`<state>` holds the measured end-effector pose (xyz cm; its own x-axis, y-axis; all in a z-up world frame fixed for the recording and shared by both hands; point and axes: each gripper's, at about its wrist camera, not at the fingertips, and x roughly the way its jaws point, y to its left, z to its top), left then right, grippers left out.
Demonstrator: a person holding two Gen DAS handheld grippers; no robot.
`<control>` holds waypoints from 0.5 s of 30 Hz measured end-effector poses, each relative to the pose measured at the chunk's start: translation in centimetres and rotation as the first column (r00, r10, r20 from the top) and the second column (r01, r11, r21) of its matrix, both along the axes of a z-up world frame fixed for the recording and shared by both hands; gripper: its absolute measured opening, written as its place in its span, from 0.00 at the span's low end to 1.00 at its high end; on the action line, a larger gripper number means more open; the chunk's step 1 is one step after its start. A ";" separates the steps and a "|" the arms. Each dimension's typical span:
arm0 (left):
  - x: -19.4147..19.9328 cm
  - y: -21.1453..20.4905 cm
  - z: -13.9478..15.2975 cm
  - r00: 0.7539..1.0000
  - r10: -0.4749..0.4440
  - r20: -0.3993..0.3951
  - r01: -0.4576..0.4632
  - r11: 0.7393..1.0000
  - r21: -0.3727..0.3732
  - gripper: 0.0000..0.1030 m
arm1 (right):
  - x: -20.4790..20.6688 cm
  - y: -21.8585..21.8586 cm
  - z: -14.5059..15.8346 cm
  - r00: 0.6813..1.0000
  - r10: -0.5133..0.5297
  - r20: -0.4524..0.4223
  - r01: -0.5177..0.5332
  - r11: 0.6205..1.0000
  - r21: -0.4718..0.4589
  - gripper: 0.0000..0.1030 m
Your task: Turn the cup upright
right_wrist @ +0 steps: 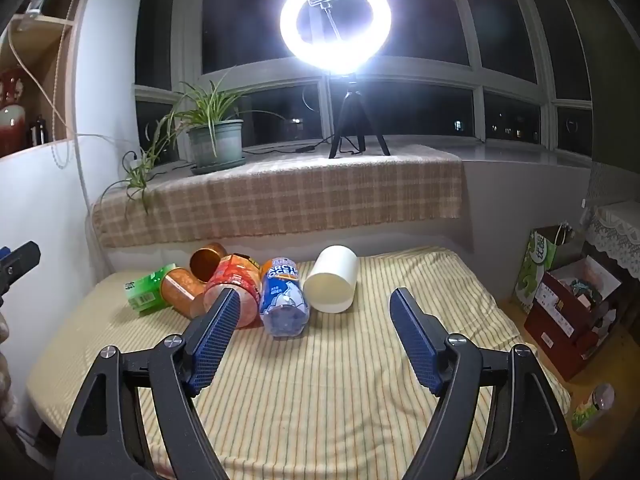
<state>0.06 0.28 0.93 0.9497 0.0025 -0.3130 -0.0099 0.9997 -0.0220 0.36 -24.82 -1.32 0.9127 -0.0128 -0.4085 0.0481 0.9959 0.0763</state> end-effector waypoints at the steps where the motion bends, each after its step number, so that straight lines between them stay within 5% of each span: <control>1: 0.1 0.1 0.0 1.000 0.000 0.000 0.000 1.000 -0.001 1.00 | 0.0 0.0 0.0 1.000 0.001 0.001 -0.001 1.000 -0.002 0.75; 15: 0.4 0.2 -0.1 1.000 0.004 0.000 -0.004 1.000 -0.005 1.00 | 0.2 0.4 0.1 1.000 -0.003 0.004 0.003 1.000 -0.026 0.78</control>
<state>0.47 0.47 0.84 0.9497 0.0046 -0.3131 -0.0139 0.9995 -0.0274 0.52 -24.38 -1.17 0.9140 -0.0264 -0.4048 0.0511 0.9974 0.0504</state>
